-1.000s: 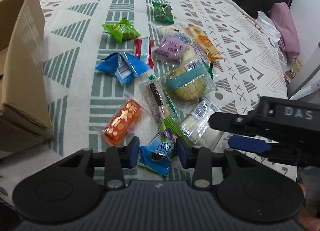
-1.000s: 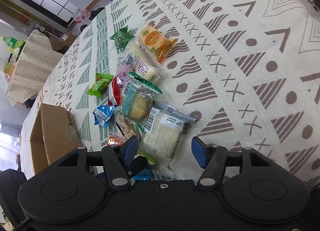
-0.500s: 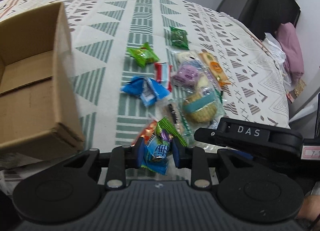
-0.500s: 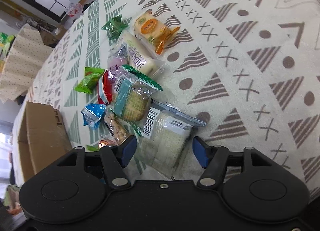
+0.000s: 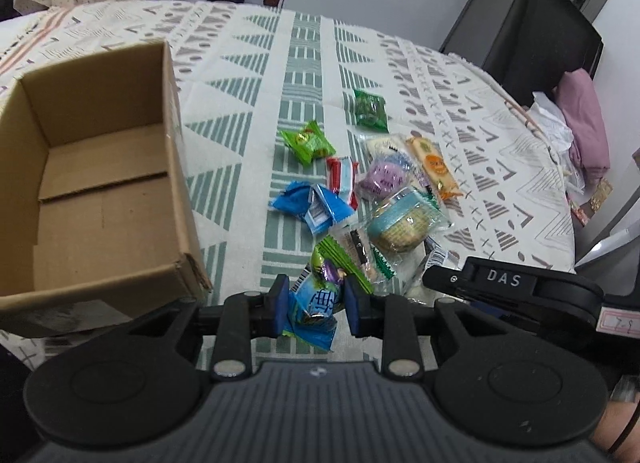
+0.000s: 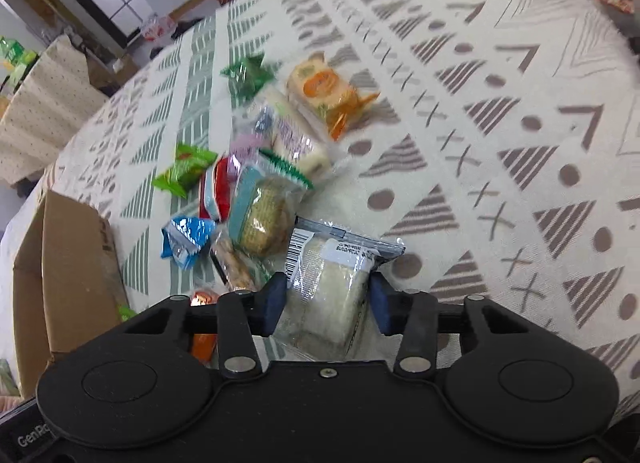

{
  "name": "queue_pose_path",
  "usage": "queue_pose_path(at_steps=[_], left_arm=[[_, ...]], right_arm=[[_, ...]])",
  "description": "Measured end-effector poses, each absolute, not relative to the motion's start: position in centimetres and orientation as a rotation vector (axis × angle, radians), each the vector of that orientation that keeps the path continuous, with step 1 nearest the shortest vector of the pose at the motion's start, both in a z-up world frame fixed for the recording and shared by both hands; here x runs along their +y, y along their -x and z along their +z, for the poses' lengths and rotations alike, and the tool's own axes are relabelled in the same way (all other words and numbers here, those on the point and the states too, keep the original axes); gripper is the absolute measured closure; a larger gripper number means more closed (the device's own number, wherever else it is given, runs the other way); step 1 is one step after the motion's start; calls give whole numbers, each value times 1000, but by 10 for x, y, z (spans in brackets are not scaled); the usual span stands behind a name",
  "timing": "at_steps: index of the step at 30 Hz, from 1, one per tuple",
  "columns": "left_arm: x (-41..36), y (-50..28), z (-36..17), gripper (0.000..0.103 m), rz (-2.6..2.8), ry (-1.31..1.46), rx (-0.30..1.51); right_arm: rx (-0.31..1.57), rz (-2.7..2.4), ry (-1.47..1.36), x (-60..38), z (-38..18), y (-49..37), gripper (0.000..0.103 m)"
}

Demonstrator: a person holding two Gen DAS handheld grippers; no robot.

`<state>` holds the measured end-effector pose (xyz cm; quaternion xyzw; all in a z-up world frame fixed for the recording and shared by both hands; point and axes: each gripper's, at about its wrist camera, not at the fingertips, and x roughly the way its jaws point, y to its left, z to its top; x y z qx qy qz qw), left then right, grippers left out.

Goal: Organize snacks
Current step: 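Carry both snacks into the cardboard box and open both grippers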

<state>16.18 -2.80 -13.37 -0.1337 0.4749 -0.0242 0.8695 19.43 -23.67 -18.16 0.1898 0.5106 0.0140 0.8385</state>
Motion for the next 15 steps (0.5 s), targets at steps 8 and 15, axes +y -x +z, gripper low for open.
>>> queue_pose_path(at_steps=[8, 15], left_arm=[[-21, -148, -103, 75, -9, 274, 924], [-13, -135, -80, 75, 29, 266, 866]], right_arm=[[982, 98, -435, -236, -157, -179, 62], [906, 184, -469, -230, -138, -170, 63]])
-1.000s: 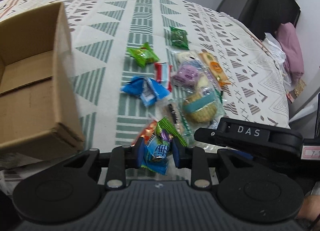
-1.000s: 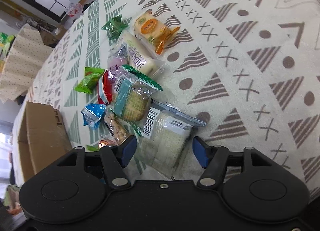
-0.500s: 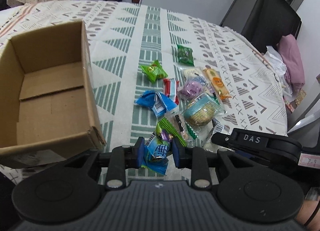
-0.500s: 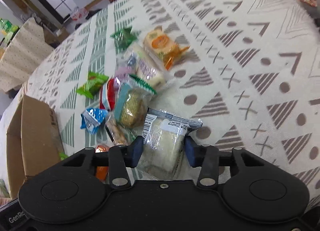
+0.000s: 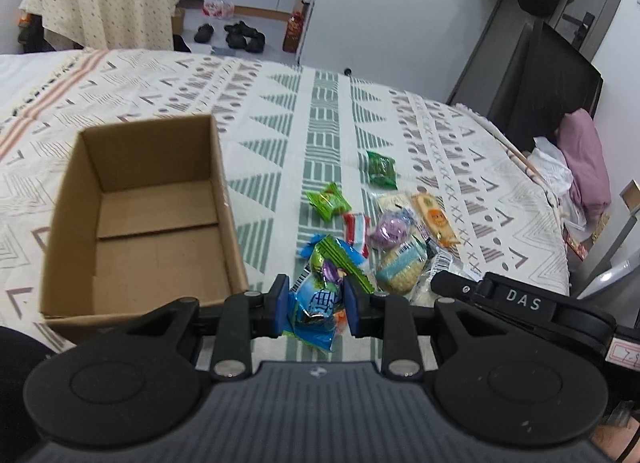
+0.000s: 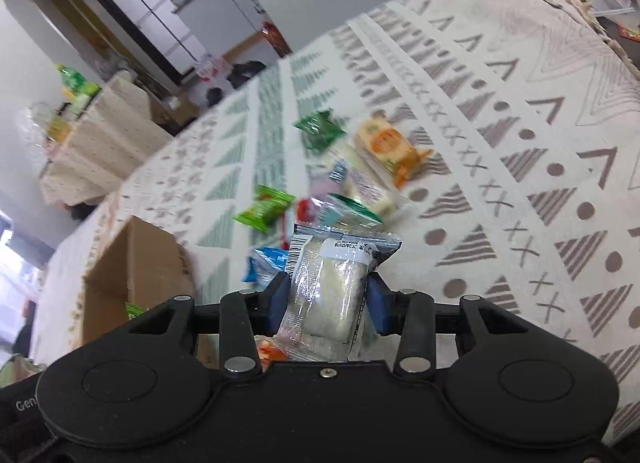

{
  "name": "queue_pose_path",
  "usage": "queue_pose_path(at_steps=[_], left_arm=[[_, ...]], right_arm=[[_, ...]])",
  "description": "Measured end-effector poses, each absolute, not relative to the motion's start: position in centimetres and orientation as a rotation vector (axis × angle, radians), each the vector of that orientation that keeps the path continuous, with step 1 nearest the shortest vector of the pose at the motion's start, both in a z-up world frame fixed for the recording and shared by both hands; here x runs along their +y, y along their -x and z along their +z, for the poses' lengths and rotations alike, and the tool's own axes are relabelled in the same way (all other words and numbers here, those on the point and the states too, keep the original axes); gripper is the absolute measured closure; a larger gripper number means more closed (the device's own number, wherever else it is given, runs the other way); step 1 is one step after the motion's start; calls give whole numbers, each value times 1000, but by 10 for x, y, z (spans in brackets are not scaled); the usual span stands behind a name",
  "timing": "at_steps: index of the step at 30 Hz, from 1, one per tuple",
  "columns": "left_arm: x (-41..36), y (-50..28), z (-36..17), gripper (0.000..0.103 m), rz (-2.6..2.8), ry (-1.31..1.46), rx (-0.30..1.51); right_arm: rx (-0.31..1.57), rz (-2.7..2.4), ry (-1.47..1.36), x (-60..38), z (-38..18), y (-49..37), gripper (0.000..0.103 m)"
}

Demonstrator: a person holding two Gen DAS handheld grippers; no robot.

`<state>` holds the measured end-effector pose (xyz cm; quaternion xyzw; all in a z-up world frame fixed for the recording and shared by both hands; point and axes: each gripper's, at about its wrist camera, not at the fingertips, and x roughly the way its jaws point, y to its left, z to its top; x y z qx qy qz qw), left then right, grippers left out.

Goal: Organize snacks
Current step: 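Carry both snacks into the cardboard box and open both grippers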

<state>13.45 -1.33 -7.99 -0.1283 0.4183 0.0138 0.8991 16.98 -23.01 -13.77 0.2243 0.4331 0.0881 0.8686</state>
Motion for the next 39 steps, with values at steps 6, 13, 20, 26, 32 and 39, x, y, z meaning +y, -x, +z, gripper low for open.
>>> queue_pose_path(at_steps=[6, 13, 20, 26, 32, 39], left_arm=[[-3, -127, -65, 75, 76, 260, 832], [18, -119, -49, 75, 139, 269, 793], [37, -114, -40, 75, 185, 281, 768], [52, -110, -37, 75, 208, 289, 759], [72, -108, -39, 75, 233, 312, 750], [94, -113, -48, 75, 247, 351, 762]], right_arm=[[843, 268, -468, -223, -124, -164, 63], [782, 371, -481, -214, -112, -160, 64], [735, 446, -494, -204, -103, -157, 64], [709, 488, -495, -193, -98, -157, 64], [668, 536, -497, -179, -91, -159, 64], [627, 598, -477, -159, -89, -160, 64]])
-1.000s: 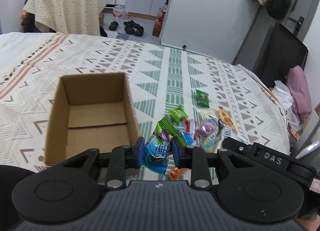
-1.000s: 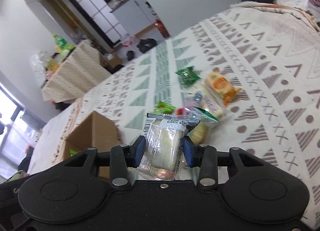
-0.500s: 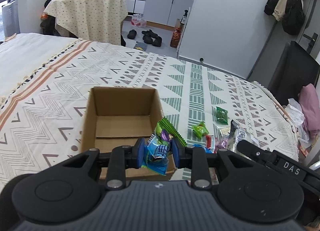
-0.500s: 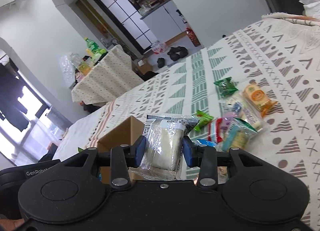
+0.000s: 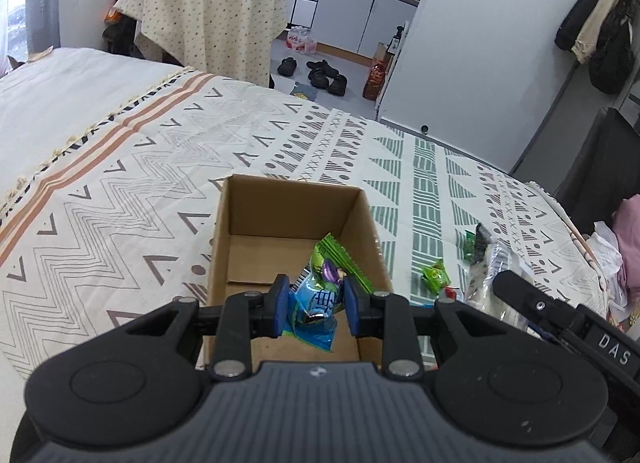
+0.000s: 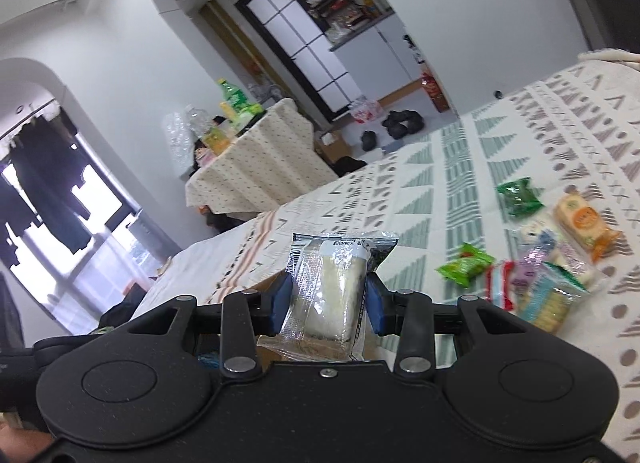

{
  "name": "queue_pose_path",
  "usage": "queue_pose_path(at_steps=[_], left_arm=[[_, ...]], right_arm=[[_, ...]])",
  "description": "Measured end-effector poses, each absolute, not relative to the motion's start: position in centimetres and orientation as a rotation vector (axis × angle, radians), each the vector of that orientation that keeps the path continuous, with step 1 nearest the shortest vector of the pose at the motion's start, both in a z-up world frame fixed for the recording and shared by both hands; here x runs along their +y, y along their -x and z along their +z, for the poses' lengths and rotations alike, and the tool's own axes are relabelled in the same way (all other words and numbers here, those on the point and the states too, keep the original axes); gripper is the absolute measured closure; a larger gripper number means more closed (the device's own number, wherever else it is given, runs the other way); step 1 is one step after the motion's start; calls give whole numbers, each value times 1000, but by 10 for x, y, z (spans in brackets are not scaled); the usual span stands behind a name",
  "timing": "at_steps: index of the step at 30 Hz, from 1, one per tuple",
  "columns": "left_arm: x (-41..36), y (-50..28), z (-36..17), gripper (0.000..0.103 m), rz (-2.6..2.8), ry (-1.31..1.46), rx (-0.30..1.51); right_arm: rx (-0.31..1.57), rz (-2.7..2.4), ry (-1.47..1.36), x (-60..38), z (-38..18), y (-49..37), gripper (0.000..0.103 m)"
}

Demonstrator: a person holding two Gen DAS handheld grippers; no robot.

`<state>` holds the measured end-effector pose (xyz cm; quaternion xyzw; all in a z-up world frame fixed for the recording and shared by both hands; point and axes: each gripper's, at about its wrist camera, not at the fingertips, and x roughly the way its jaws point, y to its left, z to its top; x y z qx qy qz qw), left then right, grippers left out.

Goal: Organize snacks
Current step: 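Carry both snacks into the cardboard box and open both grippers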

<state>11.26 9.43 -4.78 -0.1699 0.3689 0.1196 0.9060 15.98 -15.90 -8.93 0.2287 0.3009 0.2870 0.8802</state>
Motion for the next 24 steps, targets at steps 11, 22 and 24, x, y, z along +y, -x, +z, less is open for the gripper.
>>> queue_pose_path(at_steps=[11, 22, 24], left_arm=[[122, -125, -67, 75, 241, 399, 784], [137, -128, -78, 60, 279, 425, 865], [138, -125, -76, 52, 298, 416, 862]], right_arm=[[663, 642, -460, -122, -100, -166, 65], [702, 668, -440, -98, -104, -169, 65], [711, 683, -435, -91, -105, -169, 65]])
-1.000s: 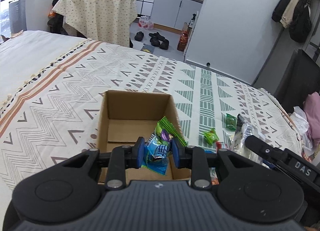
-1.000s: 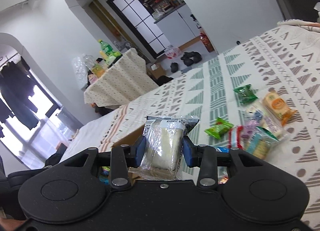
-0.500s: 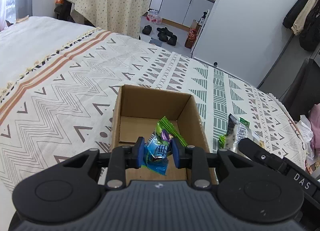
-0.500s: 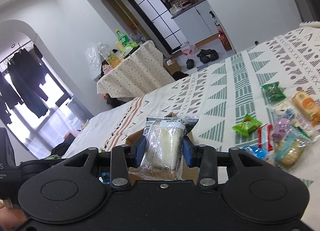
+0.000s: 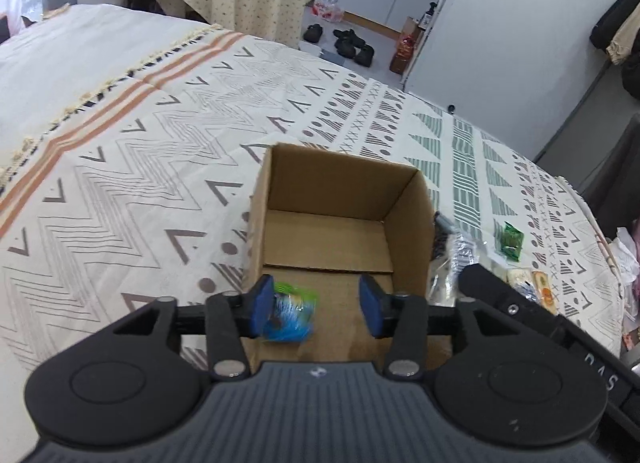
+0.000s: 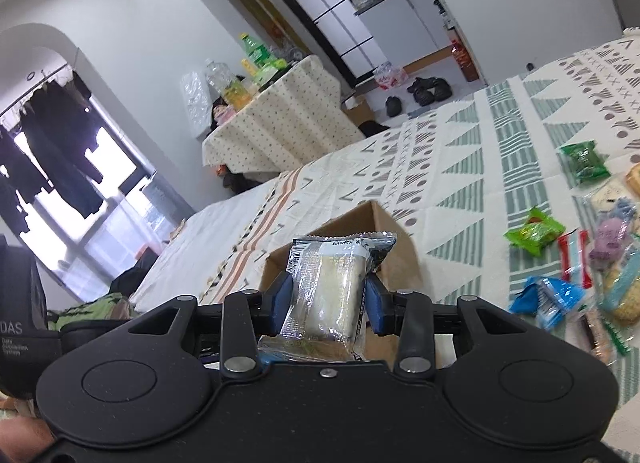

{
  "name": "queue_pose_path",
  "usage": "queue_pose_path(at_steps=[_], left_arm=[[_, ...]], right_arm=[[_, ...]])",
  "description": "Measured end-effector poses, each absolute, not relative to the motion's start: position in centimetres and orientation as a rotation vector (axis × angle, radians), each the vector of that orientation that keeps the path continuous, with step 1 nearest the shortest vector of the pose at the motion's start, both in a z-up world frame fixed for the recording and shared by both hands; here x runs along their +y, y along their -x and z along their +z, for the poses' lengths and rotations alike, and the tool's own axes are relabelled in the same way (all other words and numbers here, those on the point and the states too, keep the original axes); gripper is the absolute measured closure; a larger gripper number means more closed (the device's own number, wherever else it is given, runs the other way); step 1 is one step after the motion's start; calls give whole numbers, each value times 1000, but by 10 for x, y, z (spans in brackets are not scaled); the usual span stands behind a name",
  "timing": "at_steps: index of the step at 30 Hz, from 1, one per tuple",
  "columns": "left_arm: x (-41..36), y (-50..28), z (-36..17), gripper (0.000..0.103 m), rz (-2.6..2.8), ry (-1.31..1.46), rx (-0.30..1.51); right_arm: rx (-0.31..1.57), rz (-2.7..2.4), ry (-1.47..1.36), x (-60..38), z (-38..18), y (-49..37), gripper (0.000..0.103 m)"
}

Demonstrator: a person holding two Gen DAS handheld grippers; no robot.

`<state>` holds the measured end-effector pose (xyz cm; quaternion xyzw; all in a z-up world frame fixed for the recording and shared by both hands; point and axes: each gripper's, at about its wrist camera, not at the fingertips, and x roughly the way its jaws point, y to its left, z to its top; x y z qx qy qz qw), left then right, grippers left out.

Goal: Organize snacks
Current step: 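Carry both snacks into the cardboard box and open both grippers, then move both tools back over the snack pile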

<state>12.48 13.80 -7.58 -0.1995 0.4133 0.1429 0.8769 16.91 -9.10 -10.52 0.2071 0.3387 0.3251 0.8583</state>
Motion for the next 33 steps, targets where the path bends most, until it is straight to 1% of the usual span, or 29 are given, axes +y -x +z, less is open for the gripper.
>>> queue_pose_path(at_steps=[2, 4, 6, 7, 9, 12, 14, 16, 20, 23, 25, 29, 33], left_arm=[[138, -122, -73, 47, 307, 412, 861], [136, -121, -72, 39, 316, 407, 871], [133, -119, -70, 30, 327, 395, 876], [132, -119, -69, 28, 332, 389, 877], [128, -117, -67, 22, 345, 383, 882], [121, -115, -63, 18, 347, 375, 883], [117, -114, -60, 18, 324, 383, 876], [111, -113, -56, 17, 312, 380, 871], [96, -113, -51, 14, 303, 358, 865], [85, -114, -49, 10, 293, 353, 870], [77, -115, -48, 9, 287, 347, 884], [61, -116, -45, 8, 295, 332, 884], [45, -117, -42, 1, 301, 309, 877]], right_arm=[[720, 701, -429, -86, -106, -168, 64], [739, 712, -429, -81, -106, -168, 59], [738, 719, -439, -83, -104, -166, 57], [735, 720, -440, -86, -102, -165, 51], [719, 697, -439, -92, -97, -162, 43], [716, 653, -447, -102, -92, -162, 40], [726, 616, -449, -112, -89, -160, 34], [733, 584, -443, -120, -88, -157, 26], [731, 524, -438, -136, -82, -152, 23], [725, 496, -430, -148, -79, -151, 19], [732, 482, -436, -156, -78, -153, 15], [760, 415, -465, -174, -79, -155, 15], [771, 381, -516, -192, -80, -158, 14]])
